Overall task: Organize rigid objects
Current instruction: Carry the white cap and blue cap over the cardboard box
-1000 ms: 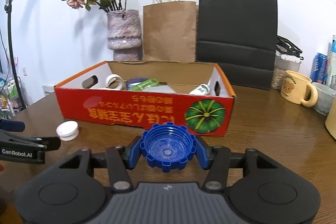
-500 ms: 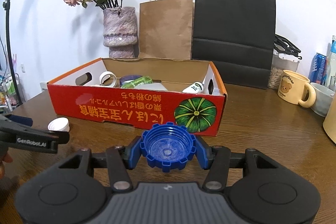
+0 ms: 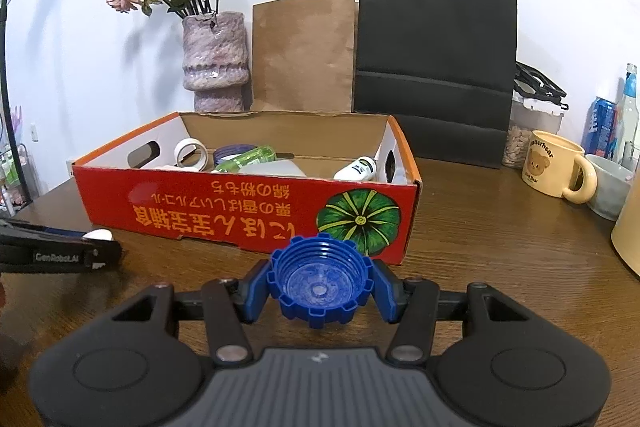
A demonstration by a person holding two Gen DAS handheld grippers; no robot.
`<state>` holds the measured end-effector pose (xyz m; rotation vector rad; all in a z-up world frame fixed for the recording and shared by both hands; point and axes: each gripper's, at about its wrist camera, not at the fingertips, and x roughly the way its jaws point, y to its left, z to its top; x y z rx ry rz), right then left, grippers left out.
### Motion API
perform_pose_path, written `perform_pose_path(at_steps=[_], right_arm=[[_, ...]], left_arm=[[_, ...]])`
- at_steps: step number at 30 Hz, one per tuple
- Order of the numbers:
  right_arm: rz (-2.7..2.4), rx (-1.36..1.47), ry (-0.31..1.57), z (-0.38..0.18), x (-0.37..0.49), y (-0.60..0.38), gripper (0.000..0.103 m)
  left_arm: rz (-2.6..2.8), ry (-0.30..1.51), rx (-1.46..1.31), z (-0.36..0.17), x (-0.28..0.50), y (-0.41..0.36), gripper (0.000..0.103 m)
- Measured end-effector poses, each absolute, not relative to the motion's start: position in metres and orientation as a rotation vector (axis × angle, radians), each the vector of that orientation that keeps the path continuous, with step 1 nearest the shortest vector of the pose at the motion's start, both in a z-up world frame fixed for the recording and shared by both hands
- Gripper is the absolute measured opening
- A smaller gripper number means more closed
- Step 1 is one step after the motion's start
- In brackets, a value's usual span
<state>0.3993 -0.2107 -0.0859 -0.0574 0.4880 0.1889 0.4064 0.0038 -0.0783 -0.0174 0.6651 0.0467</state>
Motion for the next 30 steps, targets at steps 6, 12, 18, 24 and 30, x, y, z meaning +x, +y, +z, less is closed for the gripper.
perform_pose_path(at_steps=[6, 12, 18, 24, 30], right_arm=[[0.177, -0.063, 0.474, -0.085, 0.397, -0.210, 0.052], [0.170, -0.074, 0.456, -0.083, 0.393, -0.209, 0.052], [0.161, -0.072, 0.431, -0.079, 0.388, -0.209, 0.052], [0.160, -0.071, 0.405, -0.072, 0.385, -0.206, 0.052], [0.179, -0.082, 0.366, -0.061, 0.381, -0.196, 0.052]], left_arm=[[0.059, 0.628, -0.006, -0.072, 0.397, 0.002, 0.041], [0.060, 0.584, -0.002, -0.063, 0.386, 0.000, 0.041], [0.056, 0.538, 0.003, -0.054, 0.374, -0.004, 0.041], [0.055, 0.497, 0.011, -0.044, 0.367, -0.008, 0.041], [0.051, 0.457, 0.012, -0.028, 0.363, -0.014, 0.041]])
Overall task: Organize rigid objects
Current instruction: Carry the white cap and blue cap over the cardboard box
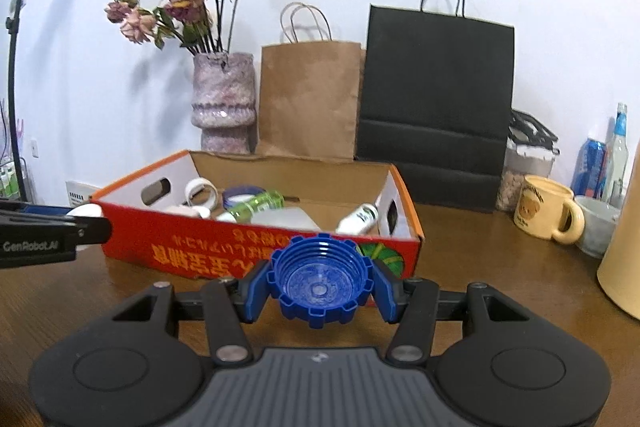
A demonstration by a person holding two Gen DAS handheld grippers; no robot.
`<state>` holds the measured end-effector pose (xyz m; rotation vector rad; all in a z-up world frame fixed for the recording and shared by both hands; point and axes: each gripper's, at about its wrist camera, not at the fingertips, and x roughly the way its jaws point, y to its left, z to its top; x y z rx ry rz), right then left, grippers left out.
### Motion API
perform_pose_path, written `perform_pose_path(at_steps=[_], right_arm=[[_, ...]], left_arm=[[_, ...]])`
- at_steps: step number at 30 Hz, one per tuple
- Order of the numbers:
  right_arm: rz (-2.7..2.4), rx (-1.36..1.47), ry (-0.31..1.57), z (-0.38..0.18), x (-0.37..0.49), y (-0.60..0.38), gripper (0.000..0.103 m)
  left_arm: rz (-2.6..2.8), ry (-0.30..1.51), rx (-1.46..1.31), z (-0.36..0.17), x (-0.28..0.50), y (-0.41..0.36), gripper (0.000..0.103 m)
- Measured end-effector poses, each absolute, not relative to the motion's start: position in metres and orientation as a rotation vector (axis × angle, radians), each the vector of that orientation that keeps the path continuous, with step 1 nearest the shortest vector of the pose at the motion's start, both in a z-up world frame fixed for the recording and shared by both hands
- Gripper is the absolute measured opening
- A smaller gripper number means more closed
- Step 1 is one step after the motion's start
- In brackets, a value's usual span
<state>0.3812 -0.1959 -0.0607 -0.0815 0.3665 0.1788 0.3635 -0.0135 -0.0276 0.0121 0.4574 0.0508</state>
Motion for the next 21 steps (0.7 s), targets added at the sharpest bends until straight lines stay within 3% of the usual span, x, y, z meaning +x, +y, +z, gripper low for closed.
perform_pose_path(at_steps=[21], right_arm=[[0.194, -0.069, 0.288, -0.029, 0.422, -0.172, 0.052]], left_arm=[[0.082, 0.361, -0.037, 0.009, 0.405, -0.011, 0.041]])
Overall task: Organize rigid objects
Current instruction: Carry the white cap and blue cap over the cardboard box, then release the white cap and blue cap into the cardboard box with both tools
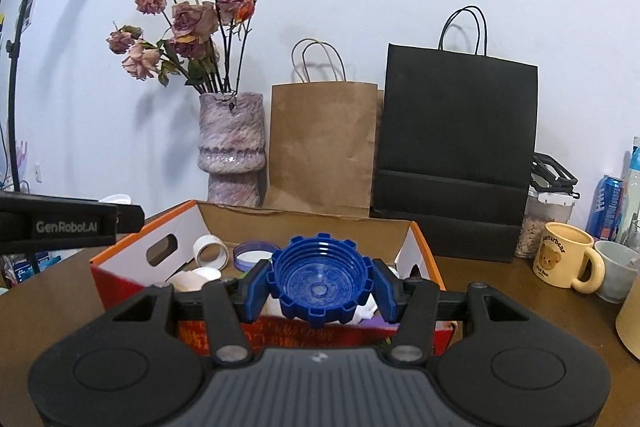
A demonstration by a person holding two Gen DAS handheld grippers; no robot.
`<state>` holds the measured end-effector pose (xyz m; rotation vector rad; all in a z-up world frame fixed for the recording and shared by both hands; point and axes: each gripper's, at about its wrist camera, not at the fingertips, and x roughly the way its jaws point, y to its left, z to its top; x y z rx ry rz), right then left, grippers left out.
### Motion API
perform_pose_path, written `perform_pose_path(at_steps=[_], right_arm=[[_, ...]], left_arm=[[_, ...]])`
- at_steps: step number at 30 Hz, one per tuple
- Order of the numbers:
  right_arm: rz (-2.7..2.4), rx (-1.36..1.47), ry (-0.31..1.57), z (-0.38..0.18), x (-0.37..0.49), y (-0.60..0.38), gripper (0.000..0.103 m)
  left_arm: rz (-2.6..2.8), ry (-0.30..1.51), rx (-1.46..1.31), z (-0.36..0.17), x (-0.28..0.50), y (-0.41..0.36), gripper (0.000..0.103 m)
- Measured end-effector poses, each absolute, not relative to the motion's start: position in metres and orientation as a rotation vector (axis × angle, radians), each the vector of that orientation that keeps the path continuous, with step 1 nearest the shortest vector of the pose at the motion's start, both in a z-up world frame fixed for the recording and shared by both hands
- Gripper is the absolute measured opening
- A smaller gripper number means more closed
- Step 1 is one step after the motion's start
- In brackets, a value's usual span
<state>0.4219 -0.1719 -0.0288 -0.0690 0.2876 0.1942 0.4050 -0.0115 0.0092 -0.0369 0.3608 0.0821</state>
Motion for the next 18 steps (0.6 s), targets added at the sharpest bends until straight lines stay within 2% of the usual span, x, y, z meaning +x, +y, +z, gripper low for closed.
perform_pose_path(at_steps=[18], right_arm=[[0.192, -0.044, 0.301, -0.033, 0.485, -0.175, 0.052]], left_arm=[[0.098, 0.373, -0.041, 0.001, 0.462, -0.008, 0.041]])
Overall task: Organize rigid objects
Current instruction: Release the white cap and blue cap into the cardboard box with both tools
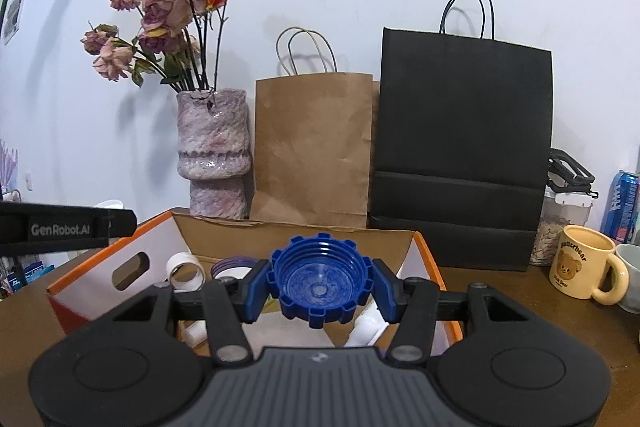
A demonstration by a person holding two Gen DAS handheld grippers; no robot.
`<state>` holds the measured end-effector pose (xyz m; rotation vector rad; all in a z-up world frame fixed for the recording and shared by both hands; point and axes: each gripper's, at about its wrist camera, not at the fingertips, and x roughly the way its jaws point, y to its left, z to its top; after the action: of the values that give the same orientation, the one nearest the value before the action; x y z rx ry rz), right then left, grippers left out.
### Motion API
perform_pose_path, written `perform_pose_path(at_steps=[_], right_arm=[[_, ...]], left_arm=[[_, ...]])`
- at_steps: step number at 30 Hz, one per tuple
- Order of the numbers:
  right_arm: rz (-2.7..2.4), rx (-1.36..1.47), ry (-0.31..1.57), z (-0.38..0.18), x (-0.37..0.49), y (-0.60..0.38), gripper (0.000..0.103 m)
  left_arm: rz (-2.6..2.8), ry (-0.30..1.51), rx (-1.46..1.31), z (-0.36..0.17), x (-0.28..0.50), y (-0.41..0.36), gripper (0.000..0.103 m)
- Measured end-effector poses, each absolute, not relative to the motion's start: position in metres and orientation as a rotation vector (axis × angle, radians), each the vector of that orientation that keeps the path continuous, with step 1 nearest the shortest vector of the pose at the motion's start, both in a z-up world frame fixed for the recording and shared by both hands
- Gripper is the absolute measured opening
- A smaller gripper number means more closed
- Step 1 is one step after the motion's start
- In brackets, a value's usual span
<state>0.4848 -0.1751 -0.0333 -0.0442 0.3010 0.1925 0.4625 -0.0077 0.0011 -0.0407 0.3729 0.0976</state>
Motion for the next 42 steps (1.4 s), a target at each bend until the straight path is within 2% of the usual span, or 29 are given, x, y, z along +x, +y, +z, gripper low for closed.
perform_pose_path(at_steps=[30, 31, 32, 33, 34, 35, 36, 42], right_arm=[[0.207, -0.087, 0.351, -0.049, 0.544, -0.168, 0.053], [0.205, -0.086, 0.356, -0.050, 0.545, -0.168, 0.054], [0.204, -0.085, 0.359, -0.050, 0.545, -0.168, 0.065], [0.198, -0.084, 0.360, -0.050, 0.544, -0.169, 0.074], [0.188, -0.084, 0.352, -0.051, 0.543, -0.170, 0.095], [0.176, -0.085, 0.342, -0.051, 0.542, -0.170, 0.103], [0.167, -0.085, 0.331, -0.051, 0.541, -0.171, 0.103], [0.157, -0.068, 0.335, -0.050, 0.543, -0.174, 0.103]], left_arm=[[0.110, 0.410, 0.029, -0.022, 0.530, -0.006, 0.041], [0.114, 0.407, 0.031, -0.022, 0.529, -0.006, 0.047], [0.116, 0.405, 0.033, -0.022, 0.529, -0.006, 0.054], [0.125, 0.401, 0.033, -0.022, 0.528, -0.006, 0.076], [0.138, 0.389, 0.034, -0.021, 0.526, -0.006, 0.090], [0.152, 0.370, 0.037, -0.021, 0.524, -0.005, 0.094], [0.160, 0.354, 0.039, -0.020, 0.522, -0.004, 0.102], [0.178, 0.340, 0.012, -0.015, 0.521, 0.002, 0.103]])
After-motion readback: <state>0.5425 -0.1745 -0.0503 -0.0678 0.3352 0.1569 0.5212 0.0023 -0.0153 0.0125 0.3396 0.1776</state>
